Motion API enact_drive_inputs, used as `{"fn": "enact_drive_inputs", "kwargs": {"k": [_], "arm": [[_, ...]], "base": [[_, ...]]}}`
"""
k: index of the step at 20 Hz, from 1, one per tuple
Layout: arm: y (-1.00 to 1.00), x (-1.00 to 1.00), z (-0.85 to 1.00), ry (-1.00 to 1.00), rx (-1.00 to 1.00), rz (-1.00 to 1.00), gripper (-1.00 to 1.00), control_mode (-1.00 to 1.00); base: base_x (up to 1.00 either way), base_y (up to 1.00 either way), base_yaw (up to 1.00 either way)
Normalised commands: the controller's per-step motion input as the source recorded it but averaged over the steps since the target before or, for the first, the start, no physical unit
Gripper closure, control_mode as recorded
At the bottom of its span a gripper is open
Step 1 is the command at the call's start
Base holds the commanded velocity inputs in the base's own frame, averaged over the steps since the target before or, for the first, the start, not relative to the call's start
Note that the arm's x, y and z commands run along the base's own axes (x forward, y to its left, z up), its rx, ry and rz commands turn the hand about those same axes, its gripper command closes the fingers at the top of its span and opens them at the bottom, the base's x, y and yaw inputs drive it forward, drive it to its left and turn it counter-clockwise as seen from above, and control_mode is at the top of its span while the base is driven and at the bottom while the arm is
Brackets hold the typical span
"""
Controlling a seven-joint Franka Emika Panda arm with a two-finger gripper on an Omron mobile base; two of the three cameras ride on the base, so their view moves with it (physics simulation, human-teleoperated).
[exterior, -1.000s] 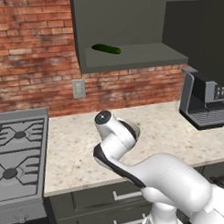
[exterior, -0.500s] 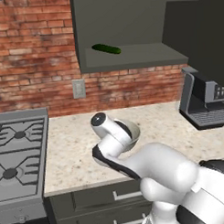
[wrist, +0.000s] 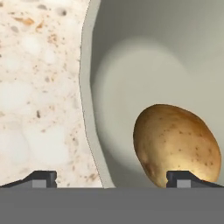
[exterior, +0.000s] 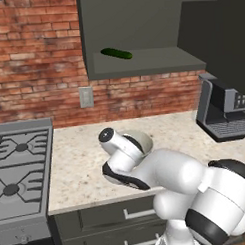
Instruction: Pick the potato from the cabinet and place it in the bowl. Then pick the bowl and place it in the sink. Then turn on the sink facuet.
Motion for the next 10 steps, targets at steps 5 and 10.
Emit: {"fn": "enact_drive_inputs", "kwargs": {"k": [5,10], "arm": [[-0.06,0.11,-0.20,0.00,-0.01,0.00,-1.00,-1.00],[-0.10,0.05,-0.05,-0.02,0.00,0.00,-1.00,-1.00]], "base": [[0.00,0.00,0.00],[0.00,0.00,0.00]]}}
